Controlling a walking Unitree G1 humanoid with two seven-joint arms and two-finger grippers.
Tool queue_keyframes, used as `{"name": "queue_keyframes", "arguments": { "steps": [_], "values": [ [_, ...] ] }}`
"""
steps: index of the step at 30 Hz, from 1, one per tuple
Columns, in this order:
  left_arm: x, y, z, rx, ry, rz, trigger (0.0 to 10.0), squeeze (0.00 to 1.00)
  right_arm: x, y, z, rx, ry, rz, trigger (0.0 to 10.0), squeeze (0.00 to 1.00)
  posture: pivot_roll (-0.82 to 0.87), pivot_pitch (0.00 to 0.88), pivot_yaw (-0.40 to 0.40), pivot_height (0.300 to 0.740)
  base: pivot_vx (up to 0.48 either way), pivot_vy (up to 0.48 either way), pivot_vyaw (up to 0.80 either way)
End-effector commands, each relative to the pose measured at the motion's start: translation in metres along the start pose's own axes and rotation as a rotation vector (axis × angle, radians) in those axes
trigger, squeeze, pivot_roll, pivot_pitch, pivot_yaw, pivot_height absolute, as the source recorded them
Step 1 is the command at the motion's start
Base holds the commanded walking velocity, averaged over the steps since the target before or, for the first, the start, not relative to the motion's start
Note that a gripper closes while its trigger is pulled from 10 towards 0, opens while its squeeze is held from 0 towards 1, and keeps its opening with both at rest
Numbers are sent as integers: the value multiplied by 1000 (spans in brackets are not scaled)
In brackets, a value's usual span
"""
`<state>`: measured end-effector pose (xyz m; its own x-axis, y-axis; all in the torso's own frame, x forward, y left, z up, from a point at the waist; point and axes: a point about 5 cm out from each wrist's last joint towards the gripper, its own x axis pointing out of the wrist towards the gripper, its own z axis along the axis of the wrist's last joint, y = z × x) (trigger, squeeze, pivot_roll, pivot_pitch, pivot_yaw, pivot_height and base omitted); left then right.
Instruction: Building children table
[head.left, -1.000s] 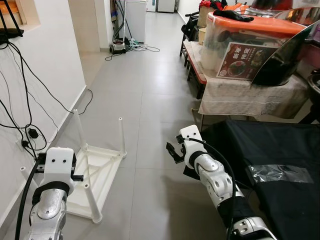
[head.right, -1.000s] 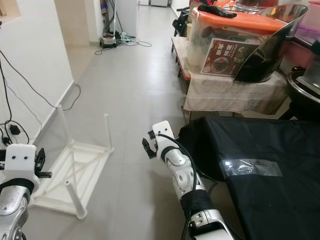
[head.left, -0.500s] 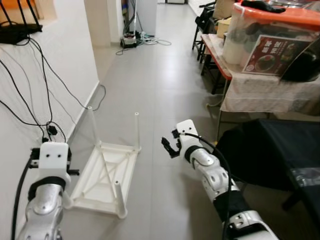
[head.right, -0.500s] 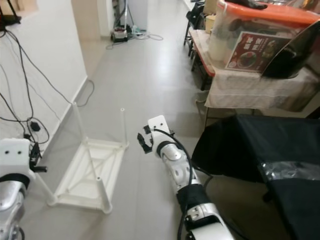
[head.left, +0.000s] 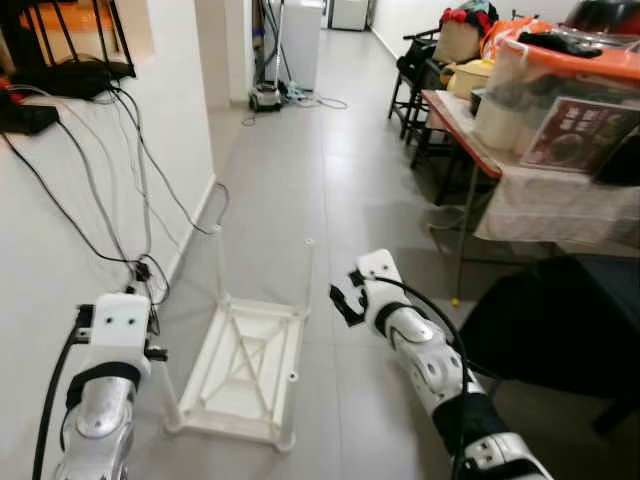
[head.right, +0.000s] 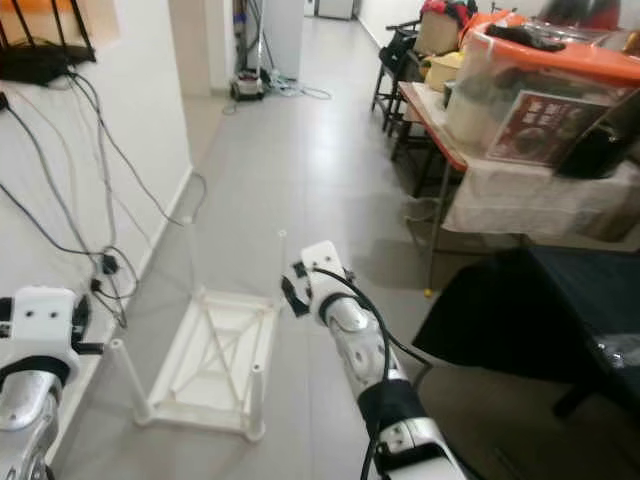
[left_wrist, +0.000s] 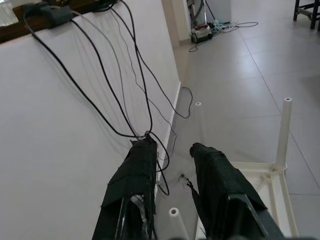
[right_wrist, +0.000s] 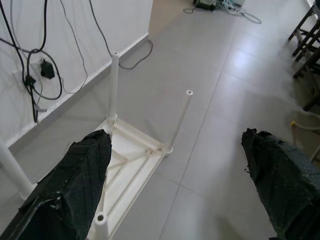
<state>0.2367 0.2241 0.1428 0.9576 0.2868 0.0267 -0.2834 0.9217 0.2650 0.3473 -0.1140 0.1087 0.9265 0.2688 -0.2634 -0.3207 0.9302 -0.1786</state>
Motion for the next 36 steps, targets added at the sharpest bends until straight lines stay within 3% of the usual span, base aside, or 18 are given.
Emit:
{"name": "queue_keyframes", "arguments": {
  "steps": [1, 13, 23, 27, 36],
  "values": [
    [-2, -1, -2, -1, 2, -11, 10000, 0, 0, -2, 0, -13, -2, -9, 10000, 0, 94, 0, -90, 740, 0, 0, 0],
    [-2, -1, -2, -42, 14, -6, 10000, 0, 1, -1, 1, -7, -4, -6, 10000, 0, 97, 0, -93, 740, 0, 0, 0],
    [-2, -7, -4, -19, 19, -43, 10000, 0, 0, -1, 0, 4, -1, -11, 10000, 0, 92, 0, -85, 740, 0, 480, 0],
    [-2, -15, -5, 27, 8, -98, 10000, 0, -2, -1, -3, 9, -1, -17, 10000, 0, 79, 0, -68, 740, 0, 0, 0],
    [-6, -19, -4, 27, -7, -136, 10000, 0, -5, 5, -5, 19, -2, -14, 10000, 0, 78, 0, -60, 740, 0, 0, 0]
  ]
}}
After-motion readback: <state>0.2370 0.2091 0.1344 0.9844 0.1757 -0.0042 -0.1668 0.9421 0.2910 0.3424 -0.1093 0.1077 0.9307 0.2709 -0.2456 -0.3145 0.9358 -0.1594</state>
